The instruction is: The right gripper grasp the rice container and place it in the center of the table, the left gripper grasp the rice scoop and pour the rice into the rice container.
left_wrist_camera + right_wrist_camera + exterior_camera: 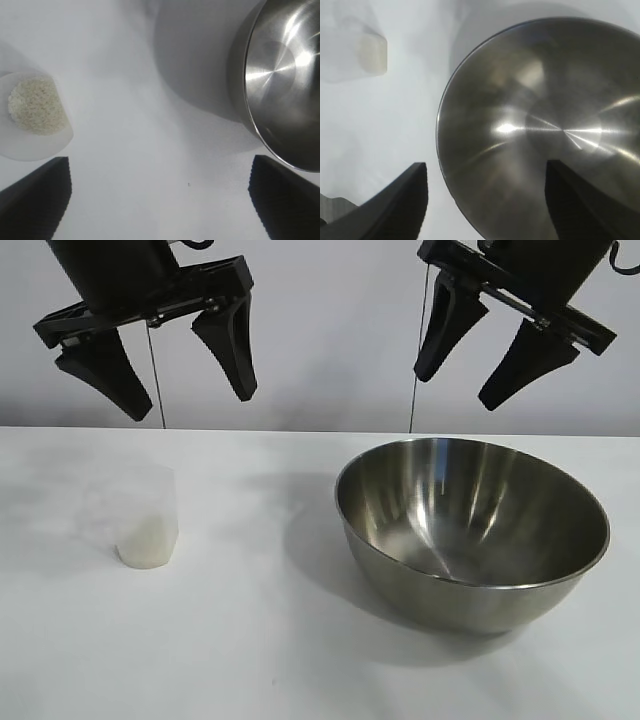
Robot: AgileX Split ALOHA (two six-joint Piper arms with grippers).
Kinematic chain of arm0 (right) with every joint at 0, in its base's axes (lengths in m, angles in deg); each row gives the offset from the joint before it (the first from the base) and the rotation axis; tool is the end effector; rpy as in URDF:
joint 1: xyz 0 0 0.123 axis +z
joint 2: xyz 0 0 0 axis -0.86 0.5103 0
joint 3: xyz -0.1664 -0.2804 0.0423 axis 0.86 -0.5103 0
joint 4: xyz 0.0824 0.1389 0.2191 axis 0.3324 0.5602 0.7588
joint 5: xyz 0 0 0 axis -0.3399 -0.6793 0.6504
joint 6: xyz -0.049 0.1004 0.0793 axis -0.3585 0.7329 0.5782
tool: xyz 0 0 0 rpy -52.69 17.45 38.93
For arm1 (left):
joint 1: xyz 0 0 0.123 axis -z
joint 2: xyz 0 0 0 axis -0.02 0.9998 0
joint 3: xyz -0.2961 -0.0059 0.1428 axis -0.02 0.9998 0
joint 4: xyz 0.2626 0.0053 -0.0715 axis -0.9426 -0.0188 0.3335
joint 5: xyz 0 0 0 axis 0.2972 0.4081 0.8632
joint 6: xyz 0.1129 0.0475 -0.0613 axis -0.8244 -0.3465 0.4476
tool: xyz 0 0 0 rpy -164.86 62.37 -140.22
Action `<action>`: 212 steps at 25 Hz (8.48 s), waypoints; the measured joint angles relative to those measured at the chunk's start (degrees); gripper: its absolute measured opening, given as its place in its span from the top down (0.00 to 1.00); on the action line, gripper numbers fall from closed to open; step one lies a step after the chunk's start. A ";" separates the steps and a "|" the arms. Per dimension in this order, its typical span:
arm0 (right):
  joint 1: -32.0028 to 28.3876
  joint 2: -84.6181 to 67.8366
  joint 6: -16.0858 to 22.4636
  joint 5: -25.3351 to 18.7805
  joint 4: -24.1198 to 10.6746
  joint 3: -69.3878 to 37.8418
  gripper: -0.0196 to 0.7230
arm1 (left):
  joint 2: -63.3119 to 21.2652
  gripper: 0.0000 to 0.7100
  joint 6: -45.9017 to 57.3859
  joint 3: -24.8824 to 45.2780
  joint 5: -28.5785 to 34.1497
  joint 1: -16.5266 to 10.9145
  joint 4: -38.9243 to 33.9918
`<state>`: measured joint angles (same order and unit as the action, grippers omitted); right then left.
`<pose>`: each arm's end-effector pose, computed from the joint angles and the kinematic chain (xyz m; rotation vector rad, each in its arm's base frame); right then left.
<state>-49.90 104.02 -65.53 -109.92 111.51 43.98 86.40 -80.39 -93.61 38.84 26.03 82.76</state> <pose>0.4079 0.1209 0.2761 -0.2236 2.8653 0.6092 0.3817 -0.2140 0.2639 0.4130 2.8360 -0.4849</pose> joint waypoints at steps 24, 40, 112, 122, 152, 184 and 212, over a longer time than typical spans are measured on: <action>-0.42 -3.02 4.26 -3.30 -20.85 1.03 0.35 | 0.00 0.02 0.00 0.00 0.00 0.00 0.00; -5.15 6.56 4.88 -2.03 -23.09 -1.97 0.35 | 0.00 0.02 0.00 0.00 -3.24 0.00 0.00; 5.80 18.57 5.73 9.33 -1.80 -1.43 0.85 | 0.00 0.02 0.00 0.06 -6.01 0.00 0.00; 5.80 17.51 5.94 4.93 -1.21 -1.31 0.34 | 0.00 0.02 0.00 0.06 -6.01 0.00 0.00; -1.30 1.85 7.68 -3.89 -10.63 11.20 0.32 | 0.00 0.02 0.00 0.06 -6.25 0.00 0.00; -1.30 1.85 6.83 -3.89 -11.06 11.20 0.32 | -17.94 0.02 -0.46 25.46 -36.55 0.00 -7.33; -1.30 1.85 6.34 -4.02 -11.16 11.20 0.32 | 0.09 0.14 -2.84 73.78 -124.76 0.00 -1.76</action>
<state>-51.20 105.87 -59.19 -113.94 100.36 55.18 86.50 -83.23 -19.84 -85.92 26.03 81.00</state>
